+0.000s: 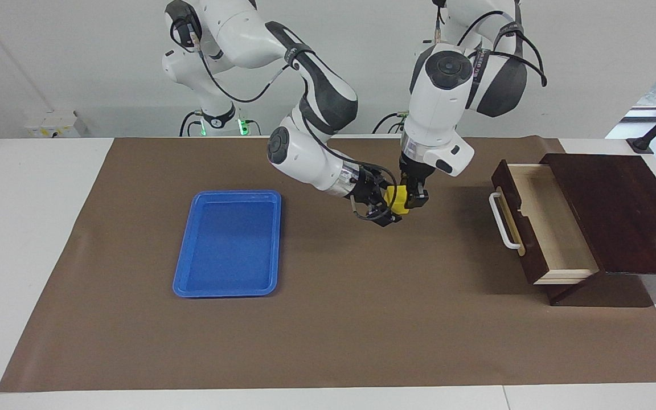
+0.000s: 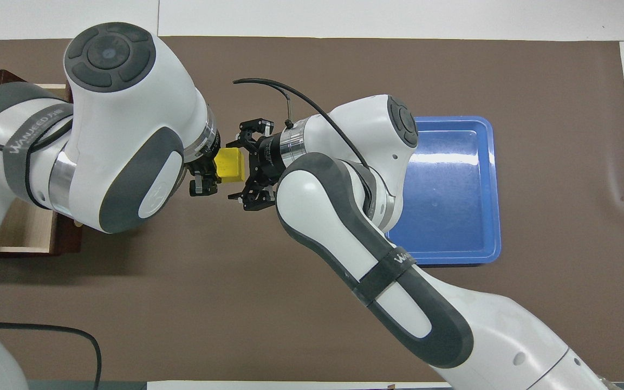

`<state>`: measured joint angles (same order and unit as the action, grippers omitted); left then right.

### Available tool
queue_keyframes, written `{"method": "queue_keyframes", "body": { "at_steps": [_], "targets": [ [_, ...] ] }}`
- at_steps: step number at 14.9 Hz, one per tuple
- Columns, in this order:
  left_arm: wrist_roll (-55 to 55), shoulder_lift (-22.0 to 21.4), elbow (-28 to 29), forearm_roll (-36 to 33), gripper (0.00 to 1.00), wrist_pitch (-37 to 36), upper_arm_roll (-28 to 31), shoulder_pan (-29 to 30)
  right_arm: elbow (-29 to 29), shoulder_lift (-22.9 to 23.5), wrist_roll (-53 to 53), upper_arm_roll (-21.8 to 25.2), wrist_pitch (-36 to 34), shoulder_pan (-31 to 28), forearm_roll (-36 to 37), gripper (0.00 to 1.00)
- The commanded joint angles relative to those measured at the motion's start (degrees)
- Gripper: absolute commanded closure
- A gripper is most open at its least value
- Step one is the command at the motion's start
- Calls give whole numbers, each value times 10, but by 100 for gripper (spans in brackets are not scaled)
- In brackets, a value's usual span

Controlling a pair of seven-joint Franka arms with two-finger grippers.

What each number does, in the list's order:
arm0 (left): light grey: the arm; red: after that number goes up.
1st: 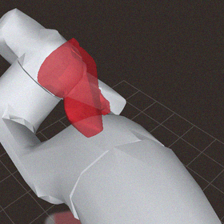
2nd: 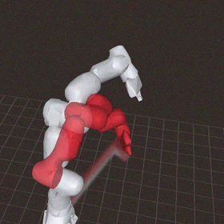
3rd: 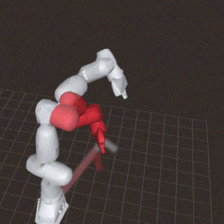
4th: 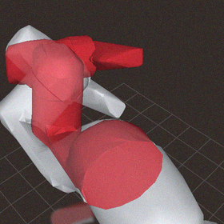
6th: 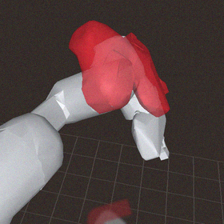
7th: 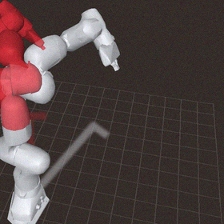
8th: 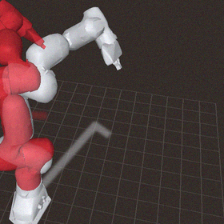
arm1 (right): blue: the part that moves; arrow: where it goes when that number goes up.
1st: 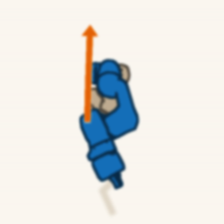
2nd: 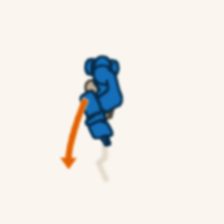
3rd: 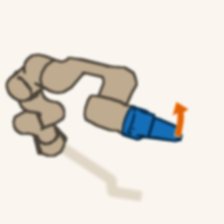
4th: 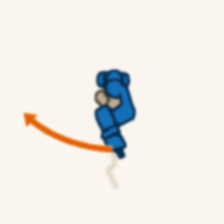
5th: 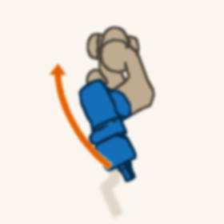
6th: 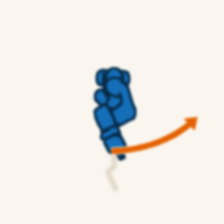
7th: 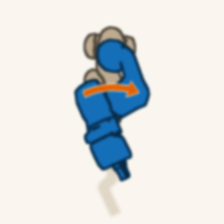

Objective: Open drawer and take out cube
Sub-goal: 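Close the right gripper on the yellow cube beside the left gripper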

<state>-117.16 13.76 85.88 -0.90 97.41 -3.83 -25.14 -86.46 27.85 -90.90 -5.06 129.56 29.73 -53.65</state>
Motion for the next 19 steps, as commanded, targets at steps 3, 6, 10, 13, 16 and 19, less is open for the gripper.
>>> {"method": "queue_keyframes", "body": {
  "at_steps": [3, 6, 10, 13, 16, 19],
  "targets": [
    [-3, -10, 16, -1, 100, 14, 6, -6, 13, -1, -31, 1, -5, -3, 15, 100],
    [-3, -10, 16, -2, 100, 13, 6, -6, 12, -1, -27, 1, -1, -8, 15, 100],
    [-3, -10, 15, -2, 100, 12, 6, -7, 12, -1, -27, 1, -5, -10, 15, 100],
    [-3, -10, 13, -1, 100, 13, 6, -6, 13, -1, -27, 2, -5, -11, 14, 100],
    [-2, -9, 10, -1, 81, 13, 6, -5, 13, -2, -27, 2, -6, -11, 14, 100],
    [3, -9, 9, -1, 0, 9, 6, -3, 13, -3, -28, 2, -8, -11, 14, 100]
  ]
}}
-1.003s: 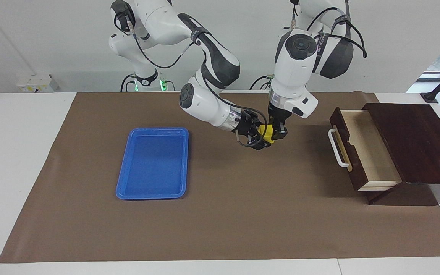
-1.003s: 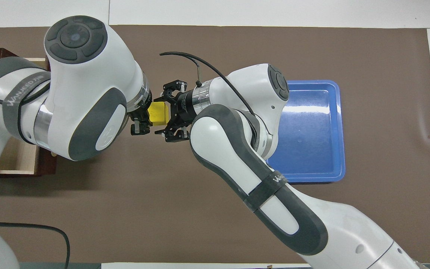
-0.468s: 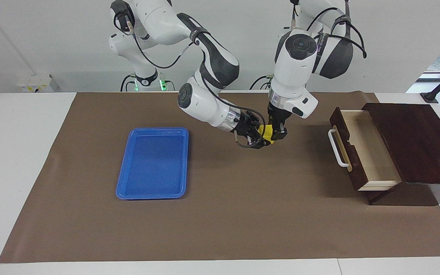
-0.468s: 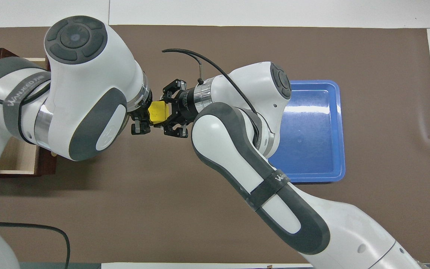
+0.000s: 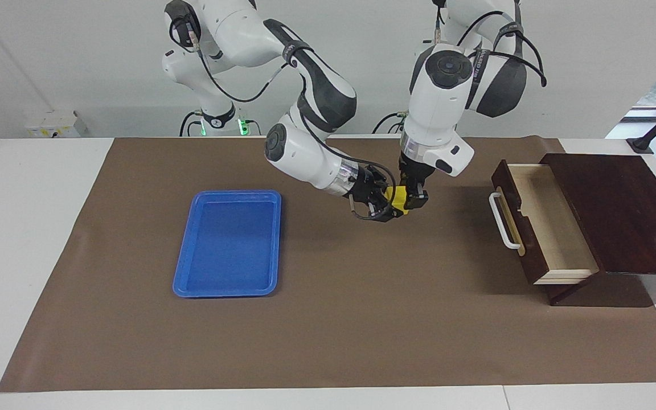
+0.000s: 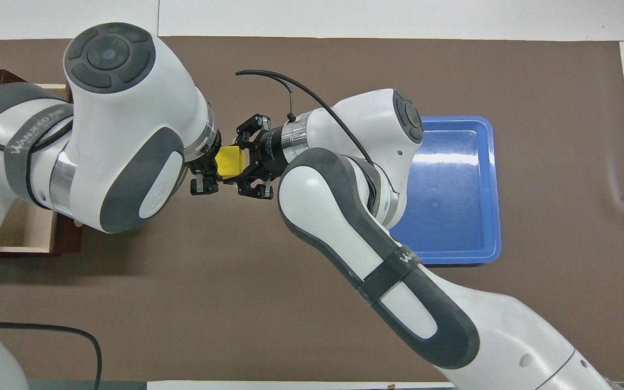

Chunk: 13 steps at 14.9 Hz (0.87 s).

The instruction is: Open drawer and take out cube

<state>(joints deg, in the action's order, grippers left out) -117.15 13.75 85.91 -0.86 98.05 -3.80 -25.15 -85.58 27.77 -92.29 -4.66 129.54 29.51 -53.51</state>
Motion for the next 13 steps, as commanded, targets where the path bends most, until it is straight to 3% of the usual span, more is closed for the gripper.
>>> {"method": "queue_keyframes", "body": {
  "at_steps": [1, 5, 8, 13],
  "targets": [
    [3, -9, 8, -1, 0, 2, 5, -2, 4, -3, -15, -2, -9, -9, 11, 100],
    [17, -14, 21, -2, 0, 3, 9, 8, 4, -7, -12, 1, -29, -44, 13, 100],
    [60, -40, 78, -6, 0, 13, 10, 32, 3, -8, 17, 1, -91, -124, 15, 100],
    [83, -86, 195, -105, 0, 90, 10, 74, -54, -25, 130, 1, -123, -234, 16, 100]
  ]
}}
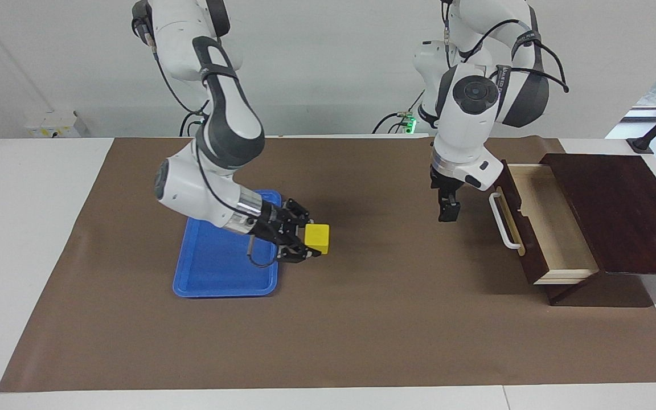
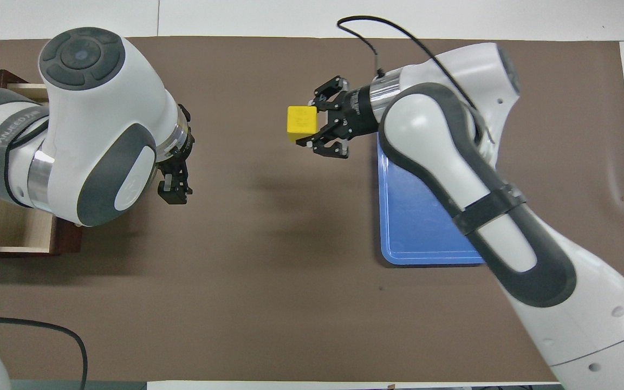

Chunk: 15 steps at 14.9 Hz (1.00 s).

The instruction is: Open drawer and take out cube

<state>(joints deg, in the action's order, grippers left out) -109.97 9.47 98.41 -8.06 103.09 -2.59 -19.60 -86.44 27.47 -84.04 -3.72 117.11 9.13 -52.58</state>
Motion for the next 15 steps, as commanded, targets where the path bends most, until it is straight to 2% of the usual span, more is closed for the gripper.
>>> {"method": "queue_keyframes", "body": {
  "at_steps": [1, 6, 9, 15],
  "targets": [
    [20, -46, 76, -52, 0, 41, -2, 27, -65, -29, 65, -9, 1, -39, 5, 100],
    [118, -64, 117, -105, 0, 64, -2, 82, -194, -79, 166, -9, -31, -96, 5, 100],
    [132, -67, 134, -146, 0, 92, -2, 106, -253, -98, 226, -9, -43, -123, 5, 100],
    [172, -74, 157, -160, 0, 135, -3, 155, -365, -132, 311, -9, -13, -135, -9, 100]
  ]
}}
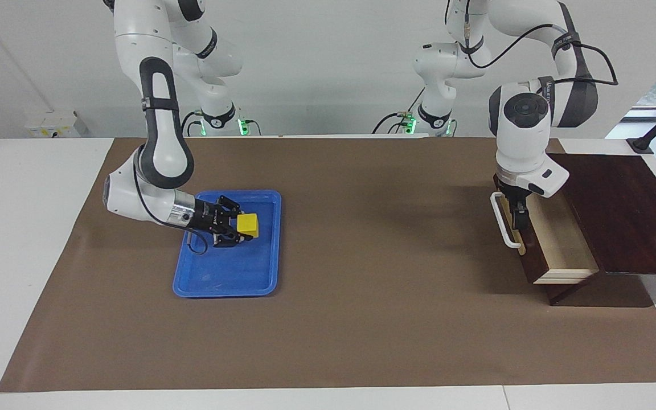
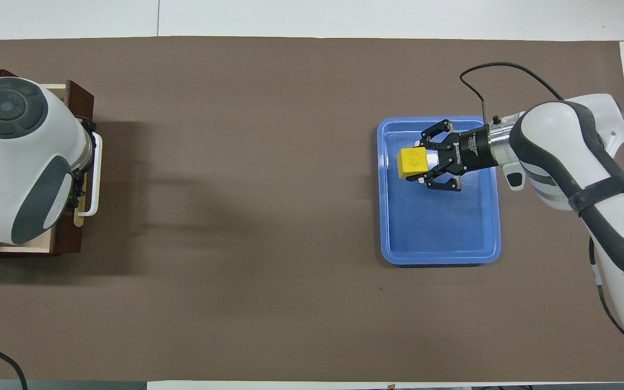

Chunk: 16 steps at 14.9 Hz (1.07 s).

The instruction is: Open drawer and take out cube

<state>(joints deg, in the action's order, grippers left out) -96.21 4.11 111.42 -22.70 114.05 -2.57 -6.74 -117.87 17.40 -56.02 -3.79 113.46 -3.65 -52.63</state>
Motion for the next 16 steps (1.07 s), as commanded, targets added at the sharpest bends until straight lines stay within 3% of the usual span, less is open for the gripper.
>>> {"method": "queue_keyframes", "body": {
  "at_steps": [1, 11, 16],
  "targets": [
    [51, -20, 25, -14, 0, 27, -2, 29, -67, -38, 41, -8, 36, -5, -25, 100],
    [168, -13, 14, -15, 0, 50, -2, 117, -130, -55, 104, -10, 60, 4, -78, 100],
    [176, -11, 6, -13, 0, 50, -3, 120, -142, -58, 117, -9, 75, 12, -85, 100]
  ]
}}
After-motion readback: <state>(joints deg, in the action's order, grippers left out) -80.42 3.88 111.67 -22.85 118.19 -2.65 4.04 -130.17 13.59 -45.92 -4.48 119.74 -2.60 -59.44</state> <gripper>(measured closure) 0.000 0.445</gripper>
